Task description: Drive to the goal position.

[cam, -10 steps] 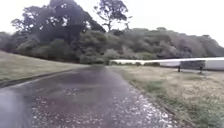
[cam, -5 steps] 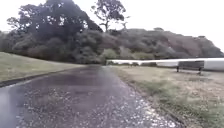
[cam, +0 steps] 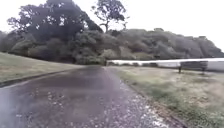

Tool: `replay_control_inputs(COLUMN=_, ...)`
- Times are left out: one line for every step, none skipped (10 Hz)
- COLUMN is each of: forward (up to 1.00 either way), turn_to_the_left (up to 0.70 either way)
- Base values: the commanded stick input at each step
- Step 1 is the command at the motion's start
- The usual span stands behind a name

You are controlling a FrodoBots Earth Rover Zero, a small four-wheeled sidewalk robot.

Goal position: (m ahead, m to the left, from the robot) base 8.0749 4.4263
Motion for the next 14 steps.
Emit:
replay_control_inputs(forward=0.45, turn_to_the_left=0.02)
replay_control_inputs(forward=0.45, turn_to_the_left=0.02)
replay_control_inputs(forward=0.45, turn_to_the_left=0.02)
replay_control_inputs(forward=0.45, turn_to_the_left=0.02)
replay_control_inputs(forward=0.45, turn_to_the_left=0.02)
replay_control_inputs(forward=0.45, turn_to_the_left=0.02)
replay_control_inputs(forward=0.45, turn_to_the_left=0.02)
replay_control_inputs(forward=0.45, turn_to_the_left=0.02)
replay_control_inputs(forward=0.45, turn_to_the_left=0.02)
replay_control_inputs(forward=0.45, turn_to_the_left=0.02)
replay_control_inputs(forward=0.45, turn_to_the_left=0.02)
replay_control_inputs(forward=0.45, turn_to_the_left=0.02)
replay_control_inputs(forward=0.45, turn_to_the_left=0.02)
replay_control_inputs(forward=0.45, turn_to_the_left=0.02)
